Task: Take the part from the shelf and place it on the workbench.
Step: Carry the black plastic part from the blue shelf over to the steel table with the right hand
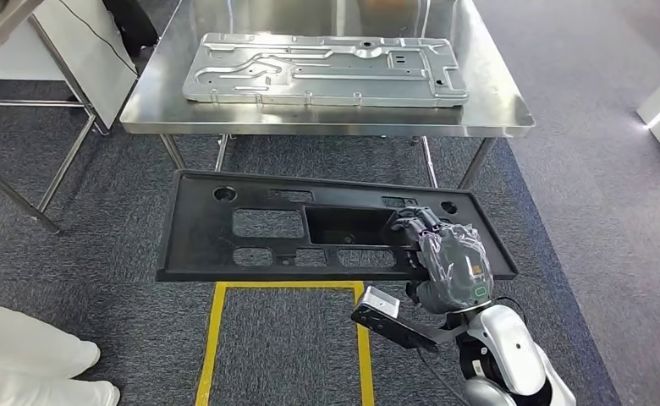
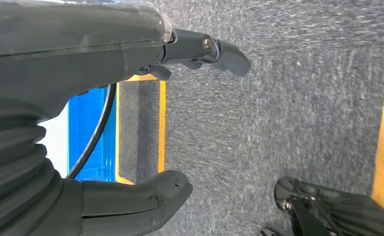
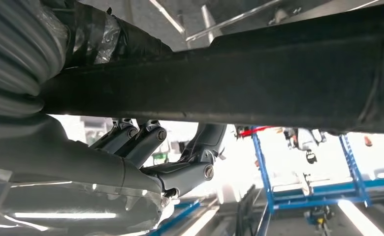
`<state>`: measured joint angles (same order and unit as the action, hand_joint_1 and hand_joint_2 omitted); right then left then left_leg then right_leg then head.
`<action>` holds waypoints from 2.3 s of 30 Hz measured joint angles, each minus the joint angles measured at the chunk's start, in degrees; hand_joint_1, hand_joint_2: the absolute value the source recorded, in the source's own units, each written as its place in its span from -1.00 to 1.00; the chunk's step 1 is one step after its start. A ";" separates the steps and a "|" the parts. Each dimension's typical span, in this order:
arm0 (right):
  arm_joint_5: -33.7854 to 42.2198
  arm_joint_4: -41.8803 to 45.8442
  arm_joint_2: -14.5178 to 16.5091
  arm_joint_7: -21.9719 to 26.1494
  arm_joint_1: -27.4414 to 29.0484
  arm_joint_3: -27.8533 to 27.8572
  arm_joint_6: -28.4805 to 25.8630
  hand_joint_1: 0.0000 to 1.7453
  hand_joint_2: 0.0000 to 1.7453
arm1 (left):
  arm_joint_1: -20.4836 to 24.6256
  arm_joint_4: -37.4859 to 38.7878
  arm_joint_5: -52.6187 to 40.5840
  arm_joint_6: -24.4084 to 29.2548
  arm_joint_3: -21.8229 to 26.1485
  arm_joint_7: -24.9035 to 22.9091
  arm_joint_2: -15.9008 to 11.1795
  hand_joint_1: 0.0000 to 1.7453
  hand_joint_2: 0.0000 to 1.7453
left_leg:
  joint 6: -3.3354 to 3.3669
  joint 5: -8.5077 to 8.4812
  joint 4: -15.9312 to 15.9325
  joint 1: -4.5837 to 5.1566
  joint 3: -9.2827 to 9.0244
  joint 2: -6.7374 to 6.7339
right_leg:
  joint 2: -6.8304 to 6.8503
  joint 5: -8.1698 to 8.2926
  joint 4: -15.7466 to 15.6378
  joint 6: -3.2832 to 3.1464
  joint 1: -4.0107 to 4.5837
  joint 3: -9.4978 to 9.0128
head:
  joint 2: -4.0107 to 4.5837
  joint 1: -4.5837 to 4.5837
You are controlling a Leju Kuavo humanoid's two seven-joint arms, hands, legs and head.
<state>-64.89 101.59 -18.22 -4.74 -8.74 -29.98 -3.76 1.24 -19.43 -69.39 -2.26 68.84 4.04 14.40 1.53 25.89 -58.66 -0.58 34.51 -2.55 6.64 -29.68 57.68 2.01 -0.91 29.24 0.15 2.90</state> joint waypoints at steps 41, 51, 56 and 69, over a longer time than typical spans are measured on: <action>0.41 -2.02 -0.34 -1.86 -3.67 -0.05 2.70 1.00 1.00 | 0.63 0.58 1.36 -1.99 2.15 0.84 0.15 -1.00 1.00 | 0.11 0.75 1.46 -0.67 -2.69 3.85 | -6.91 2.08 3.50 1.64 -1.29 4.83 | 0.00 -0.02; 0.40 -1.98 -0.43 -1.86 -3.07 -0.11 2.66 1.00 1.00 | 0.73 0.61 1.42 -2.22 2.71 0.94 0.08 -1.00 1.00 | -2.29 8.74 -14.51 -0.94 5.10 2.91 | -6.77 2.01 1.31 -2.21 -0.48 3.66 | 0.00 0.03; 0.28 -1.98 -0.44 -1.86 -2.61 -0.12 2.67 1.00 1.00 | 0.56 0.61 1.38 -2.37 2.79 0.94 0.03 -1.00 1.00 | -0.50 1.75 -5.15 -0.22 1.62 2.86 | -6.68 1.27 1.37 -2.18 0.23 2.72 | 0.00 0.03; 0.08 -2.32 -1.04 -1.70 -2.09 -0.18 3.16 1.00 1.00 | 0.62 0.63 1.16 -2.96 2.84 0.94 -0.03 -1.00 1.00 | 1.84 1.13 1.08 0.37 -2.43 3.02 | -6.69 -2.36 14.30 0.39 0.07 10.45 | 0.00 -0.01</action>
<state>-64.81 99.26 -19.26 -6.45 -10.83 -30.16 -0.60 1.86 -18.80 -68.23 -5.22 71.68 4.98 14.38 3.37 27.02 -57.58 -0.21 32.08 0.47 -0.04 -32.05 71.98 2.40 -0.84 39.69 0.15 2.89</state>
